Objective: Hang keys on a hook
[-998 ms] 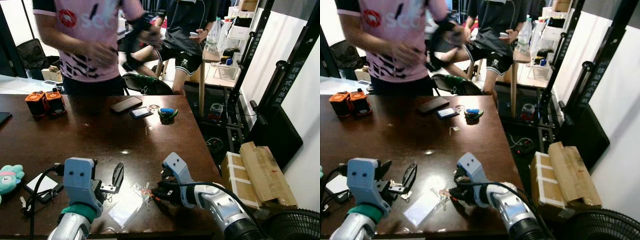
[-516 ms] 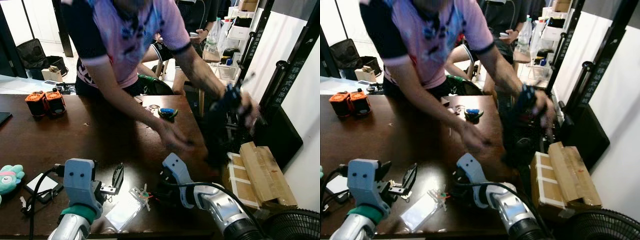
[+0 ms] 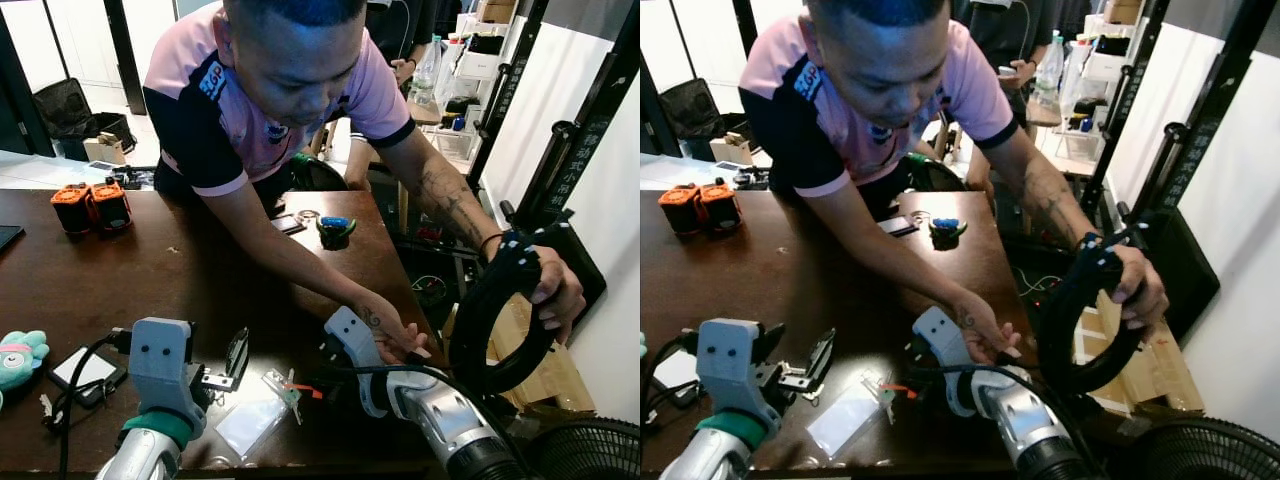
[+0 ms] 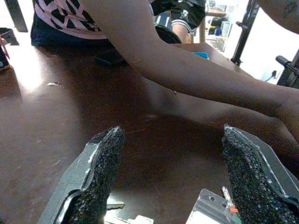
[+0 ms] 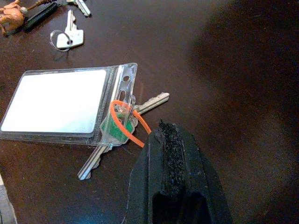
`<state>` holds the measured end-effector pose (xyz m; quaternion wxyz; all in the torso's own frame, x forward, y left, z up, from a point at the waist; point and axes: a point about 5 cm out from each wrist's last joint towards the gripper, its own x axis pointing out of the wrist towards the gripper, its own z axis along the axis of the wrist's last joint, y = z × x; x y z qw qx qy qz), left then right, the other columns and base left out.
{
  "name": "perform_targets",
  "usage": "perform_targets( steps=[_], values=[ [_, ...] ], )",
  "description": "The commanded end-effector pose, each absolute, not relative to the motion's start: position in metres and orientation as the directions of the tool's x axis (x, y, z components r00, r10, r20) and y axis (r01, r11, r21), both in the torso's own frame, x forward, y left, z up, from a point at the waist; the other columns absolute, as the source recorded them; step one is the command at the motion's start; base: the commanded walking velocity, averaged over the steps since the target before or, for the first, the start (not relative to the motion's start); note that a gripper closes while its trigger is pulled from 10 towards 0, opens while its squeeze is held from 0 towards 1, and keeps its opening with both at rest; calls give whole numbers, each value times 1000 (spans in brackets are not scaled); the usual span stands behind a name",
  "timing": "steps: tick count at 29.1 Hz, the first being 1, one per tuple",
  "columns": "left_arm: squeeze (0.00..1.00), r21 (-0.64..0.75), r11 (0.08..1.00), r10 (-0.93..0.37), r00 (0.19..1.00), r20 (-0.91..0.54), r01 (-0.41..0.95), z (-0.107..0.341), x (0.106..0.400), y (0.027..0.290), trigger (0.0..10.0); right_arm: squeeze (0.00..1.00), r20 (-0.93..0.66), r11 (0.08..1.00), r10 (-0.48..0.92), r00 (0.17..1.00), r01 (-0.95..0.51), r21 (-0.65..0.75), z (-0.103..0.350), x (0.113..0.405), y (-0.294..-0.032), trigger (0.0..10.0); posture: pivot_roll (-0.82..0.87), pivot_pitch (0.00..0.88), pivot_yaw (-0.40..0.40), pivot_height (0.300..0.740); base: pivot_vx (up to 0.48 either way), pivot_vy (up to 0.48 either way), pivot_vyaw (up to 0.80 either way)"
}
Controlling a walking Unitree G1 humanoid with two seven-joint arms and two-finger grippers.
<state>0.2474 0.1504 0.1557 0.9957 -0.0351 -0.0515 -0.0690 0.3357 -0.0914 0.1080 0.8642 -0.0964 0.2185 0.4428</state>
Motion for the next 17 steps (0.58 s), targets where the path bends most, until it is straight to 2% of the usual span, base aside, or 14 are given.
perform_targets(
  steps=[1,9,17],
  values=[
    [0,-68,987,-140,986,92,146,153,245,149,10000,0,-475,598,719,507,-800,53,102,332,-93,0,-141,19,53,740,0,0,0],
    [0,-65,986,-145,985,93,152,154,247,150,10000,0,-462,610,717,522,-791,54,104,333,-94,0,-150,22,67,740,0,0,0],
    [0,-60,987,-145,984,98,152,155,250,151,10000,0,-293,688,706,645,-723,66,130,348,-94,0,-152,17,69,740,0,0,0]
  ],
)
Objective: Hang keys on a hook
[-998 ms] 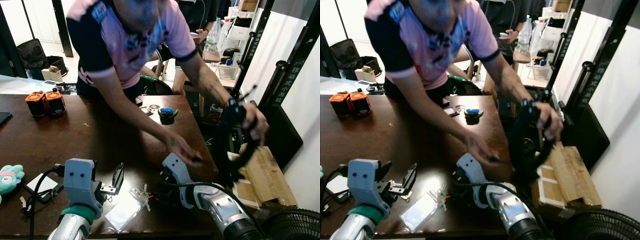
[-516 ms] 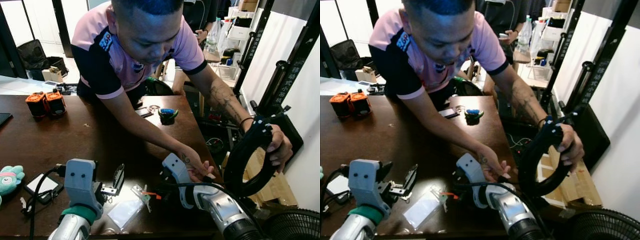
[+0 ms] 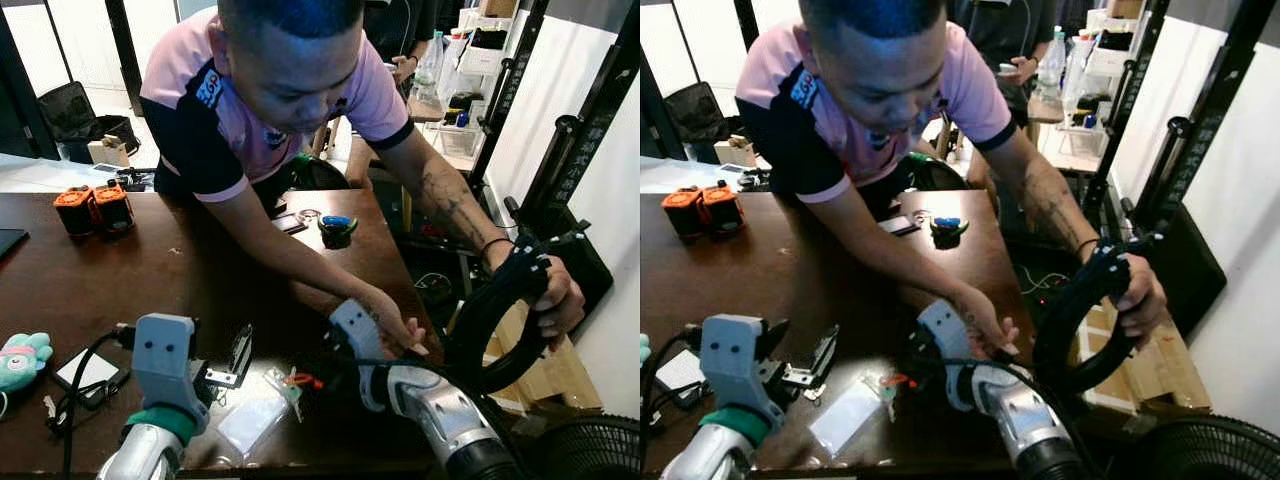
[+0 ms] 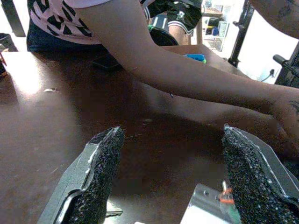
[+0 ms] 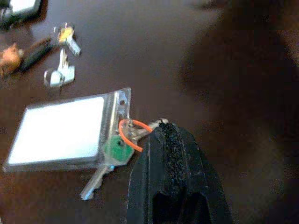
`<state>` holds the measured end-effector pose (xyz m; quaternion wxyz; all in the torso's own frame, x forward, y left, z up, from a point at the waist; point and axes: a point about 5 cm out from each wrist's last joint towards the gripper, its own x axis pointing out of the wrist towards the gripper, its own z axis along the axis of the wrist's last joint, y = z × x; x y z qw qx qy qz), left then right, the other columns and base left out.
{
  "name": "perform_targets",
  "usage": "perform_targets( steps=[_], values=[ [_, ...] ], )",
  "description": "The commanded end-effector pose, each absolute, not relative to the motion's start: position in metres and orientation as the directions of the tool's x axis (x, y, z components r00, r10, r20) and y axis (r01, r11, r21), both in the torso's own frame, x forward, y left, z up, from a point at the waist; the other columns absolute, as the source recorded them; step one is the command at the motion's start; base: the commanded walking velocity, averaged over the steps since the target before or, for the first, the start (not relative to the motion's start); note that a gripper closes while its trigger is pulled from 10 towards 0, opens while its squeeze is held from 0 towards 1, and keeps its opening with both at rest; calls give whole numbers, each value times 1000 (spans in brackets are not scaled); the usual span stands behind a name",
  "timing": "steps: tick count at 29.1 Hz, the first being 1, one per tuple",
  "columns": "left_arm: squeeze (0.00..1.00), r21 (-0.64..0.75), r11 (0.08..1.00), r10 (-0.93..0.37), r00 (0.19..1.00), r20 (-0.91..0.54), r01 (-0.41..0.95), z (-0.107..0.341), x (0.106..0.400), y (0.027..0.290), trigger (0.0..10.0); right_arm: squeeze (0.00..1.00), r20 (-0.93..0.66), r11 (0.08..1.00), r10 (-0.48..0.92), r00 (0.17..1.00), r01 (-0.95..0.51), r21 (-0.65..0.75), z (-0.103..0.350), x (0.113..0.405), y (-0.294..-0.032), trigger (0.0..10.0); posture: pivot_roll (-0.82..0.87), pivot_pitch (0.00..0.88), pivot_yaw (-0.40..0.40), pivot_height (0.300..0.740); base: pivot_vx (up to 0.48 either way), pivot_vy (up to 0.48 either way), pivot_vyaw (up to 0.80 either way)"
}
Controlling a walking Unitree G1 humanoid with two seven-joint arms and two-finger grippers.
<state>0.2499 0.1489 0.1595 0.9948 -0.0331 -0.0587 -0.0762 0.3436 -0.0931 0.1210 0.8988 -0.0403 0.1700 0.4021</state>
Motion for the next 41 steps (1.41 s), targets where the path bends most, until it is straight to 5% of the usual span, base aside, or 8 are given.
perform_targets(
  steps=[1,10,22,37,41],
  values=[
    [0,-60,987,-145,984,98,152,155,250,151,10000,0,-293,688,706,645,-723,66,130,348,-94,0,-152,17,69,740,0,0,0],
    [0,-60,987,-145,984,105,152,157,249,151,10000,0,-186,676,734,653,-729,110,147,352,-90,0,-152,17,69,740,0,0,0],
    [0,-62,985,-153,983,105,160,156,250,151,10000,0,180,658,711,680,-733,173,196,355,-86,0,-152,10,71,740,0,0,0],
    [0,-63,986,-147,984,104,154,156,249,152,10000,0,313,693,622,718,-691,206,217,358,-97,0,-153,16,73,740,0,0,0],
    [0,-63,986,-148,984,101,155,155,249,152,10000,0,214,701,655,725,-689,186,206,359,-95,0,-153,16,73,740,0,0,0]
  ],
)
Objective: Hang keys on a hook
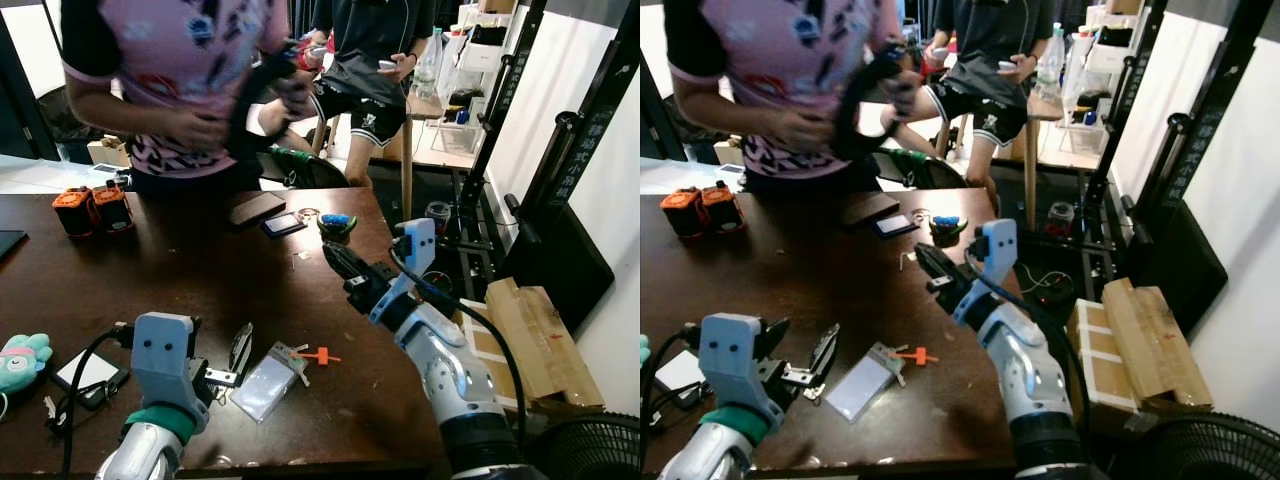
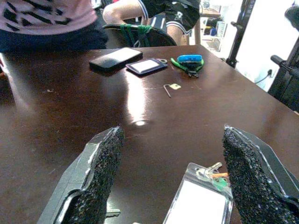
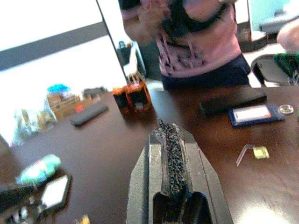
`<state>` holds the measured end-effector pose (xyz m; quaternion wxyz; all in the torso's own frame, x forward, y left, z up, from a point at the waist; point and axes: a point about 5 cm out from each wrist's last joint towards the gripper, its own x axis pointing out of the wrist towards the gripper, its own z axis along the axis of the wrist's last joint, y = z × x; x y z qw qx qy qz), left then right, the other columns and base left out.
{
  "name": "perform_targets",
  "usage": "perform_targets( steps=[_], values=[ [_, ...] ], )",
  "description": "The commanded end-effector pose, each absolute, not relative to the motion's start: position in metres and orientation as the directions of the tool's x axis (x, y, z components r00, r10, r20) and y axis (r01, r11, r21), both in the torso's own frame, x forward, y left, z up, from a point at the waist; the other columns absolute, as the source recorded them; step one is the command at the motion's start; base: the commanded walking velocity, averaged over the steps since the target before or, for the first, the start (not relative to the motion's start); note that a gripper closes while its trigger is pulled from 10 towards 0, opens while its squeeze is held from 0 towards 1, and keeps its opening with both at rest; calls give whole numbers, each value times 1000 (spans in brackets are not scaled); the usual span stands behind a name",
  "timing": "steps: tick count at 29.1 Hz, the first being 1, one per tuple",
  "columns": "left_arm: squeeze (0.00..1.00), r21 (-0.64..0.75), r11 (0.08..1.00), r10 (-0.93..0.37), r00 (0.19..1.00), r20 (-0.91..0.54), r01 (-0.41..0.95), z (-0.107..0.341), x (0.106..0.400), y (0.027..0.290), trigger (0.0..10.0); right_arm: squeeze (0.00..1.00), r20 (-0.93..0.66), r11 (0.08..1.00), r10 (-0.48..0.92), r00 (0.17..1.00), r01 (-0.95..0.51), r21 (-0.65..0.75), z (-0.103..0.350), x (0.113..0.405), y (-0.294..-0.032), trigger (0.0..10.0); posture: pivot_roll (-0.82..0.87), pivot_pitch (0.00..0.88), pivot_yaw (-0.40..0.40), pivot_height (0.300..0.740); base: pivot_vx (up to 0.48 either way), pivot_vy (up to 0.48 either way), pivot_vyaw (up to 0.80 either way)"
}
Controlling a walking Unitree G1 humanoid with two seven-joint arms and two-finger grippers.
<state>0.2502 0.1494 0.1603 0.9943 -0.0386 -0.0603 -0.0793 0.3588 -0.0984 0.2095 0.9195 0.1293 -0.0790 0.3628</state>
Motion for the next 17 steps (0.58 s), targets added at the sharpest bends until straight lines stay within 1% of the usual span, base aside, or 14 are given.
perform_targets(
  steps=[1,2,3,4,5,6,7,8,10,11,16,17],
  values=[
    [0,-64,986,-150,984,99,157,155,249,152,10000,0,126,699,689,714,-700,144,194,358,-93,0,-157,22,75,740,0,0,0],
    [0,-64,986,-150,984,99,157,155,249,152,10000,0,126,699,689,714,-700,144,194,358,-93,0,-157,22,75,740,0,0,0],
    [0,-64,985,-153,983,98,160,155,248,151,10000,0,11,702,707,707,-703,116,177,356,-91,9765,-157,22,75,740,0,0,0],
    [0,-67,984,-157,983,95,164,154,248,150,10000,0,-102,707,707,700,-700,97,161,354,-91,10000,-157,22,75,740,0,0,0],
    [0,-67,984,-157,983,95,164,154,248,150,10000,0,-102,707,707,700,-700,97,161,354,-91,10000,-157,22,75,740,0,0,0],
    [0,-68,984,-161,983,93,167,154,248,150,10000,0,-197,723,686,700,-686,80,147,353,-94,10000,-157,22,75,740,0,0,0],
    [0,-68,984,-161,983,93,167,154,248,150,10000,0,-197,723,686,700,-686,80,147,353,-94,10000,-157,22,75,740,0,0,0],
    [0,-68,983,-166,982,90,172,154,247,149,10000,965,-258,754,648,716,-652,84,138,355,-99,10000,-157,22,75,740,0,0,0],
    [0,-68,983,-166,982,90,172,154,247,149,10000,965,-258,754,648,716,-652,84,138,355,-99,10000,-157,22,75,740,0,0,0],
    [0,-69,982,-170,982,88,176,154,247,149,10000,1000,-296,776,620,727,-624,93,132,355,-105,10000,-154,27,77,740,0,0,0],
    [0,-70,980,-178,980,84,184,154,246,148,10000,1000,-333,818,563,757,-568,91,127,358,-116,10000,-156,30,79,740,0,0,0],
    [0,-71,980,-181,980,83,187,154,246,147,10000,1000,-334,837,536,776,-539,90,127,360,-120,10000,-156,30,79,740,0,0,0]
  ],
)
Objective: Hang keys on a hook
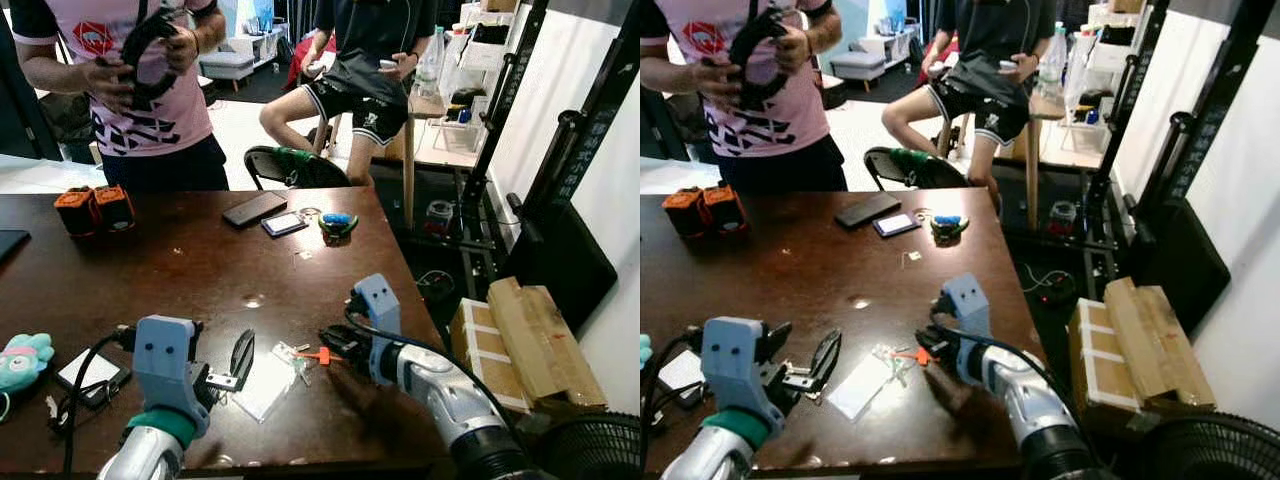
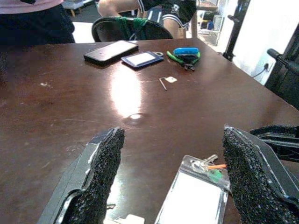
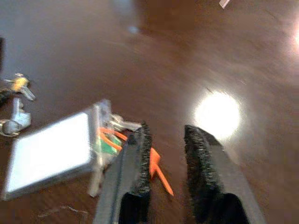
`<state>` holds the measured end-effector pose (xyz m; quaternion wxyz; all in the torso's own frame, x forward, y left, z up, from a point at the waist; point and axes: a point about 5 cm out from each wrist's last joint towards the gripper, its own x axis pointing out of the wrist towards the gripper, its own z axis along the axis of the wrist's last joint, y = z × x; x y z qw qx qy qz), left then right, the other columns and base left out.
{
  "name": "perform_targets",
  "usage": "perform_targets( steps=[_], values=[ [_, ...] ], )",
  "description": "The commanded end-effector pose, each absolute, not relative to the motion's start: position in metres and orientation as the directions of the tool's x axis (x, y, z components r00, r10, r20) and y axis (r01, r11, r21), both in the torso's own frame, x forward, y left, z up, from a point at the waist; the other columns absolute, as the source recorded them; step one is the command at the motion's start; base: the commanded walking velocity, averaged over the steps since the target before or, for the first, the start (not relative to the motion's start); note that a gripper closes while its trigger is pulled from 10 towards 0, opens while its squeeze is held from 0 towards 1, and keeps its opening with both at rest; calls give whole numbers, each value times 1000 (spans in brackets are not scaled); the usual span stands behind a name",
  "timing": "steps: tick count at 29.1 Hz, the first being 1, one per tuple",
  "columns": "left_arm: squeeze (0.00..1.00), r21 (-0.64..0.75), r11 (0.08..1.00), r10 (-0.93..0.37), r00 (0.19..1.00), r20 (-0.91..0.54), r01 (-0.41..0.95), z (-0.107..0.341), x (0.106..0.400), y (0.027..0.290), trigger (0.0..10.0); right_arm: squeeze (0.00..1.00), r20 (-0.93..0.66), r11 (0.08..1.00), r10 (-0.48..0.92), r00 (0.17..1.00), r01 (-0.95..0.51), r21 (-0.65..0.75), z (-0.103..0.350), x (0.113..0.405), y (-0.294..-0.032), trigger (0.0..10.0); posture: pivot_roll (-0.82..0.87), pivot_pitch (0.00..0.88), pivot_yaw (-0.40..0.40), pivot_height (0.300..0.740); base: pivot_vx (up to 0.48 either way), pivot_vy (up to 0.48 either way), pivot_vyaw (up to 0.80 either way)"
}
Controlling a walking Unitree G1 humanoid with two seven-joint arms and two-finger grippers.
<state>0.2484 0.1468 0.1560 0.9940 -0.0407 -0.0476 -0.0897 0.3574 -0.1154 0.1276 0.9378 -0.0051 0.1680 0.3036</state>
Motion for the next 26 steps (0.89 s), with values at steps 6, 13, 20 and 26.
perform_targets(
  steps=[6,13,20,26],
  values=[
    [0,-73,978,-187,979,80,193,153,246,146,10000,1000,-325,870,487,811,-484,96,128,365,-127,10000,-156,30,79,740,0,0,0],
    [0,-71,978,-191,978,79,197,153,246,146,10000,0,-365,824,548,752,-560,84,124,362,-114,10000,-154,35,84,740,0,0,0],
    [0,-69,977,-194,978,78,199,153,245,145,10000,0,-410,780,598,689,-617,102,117,355,-104,10000,-152,32,81,740,0,0,0],
    [0,-70,976,-200,977,74,205,152,244,144,10000,0,-447,764,610,654,-635,114,111,352,-98,10000,-151,29,82,740,0,0,0]
  ],
)
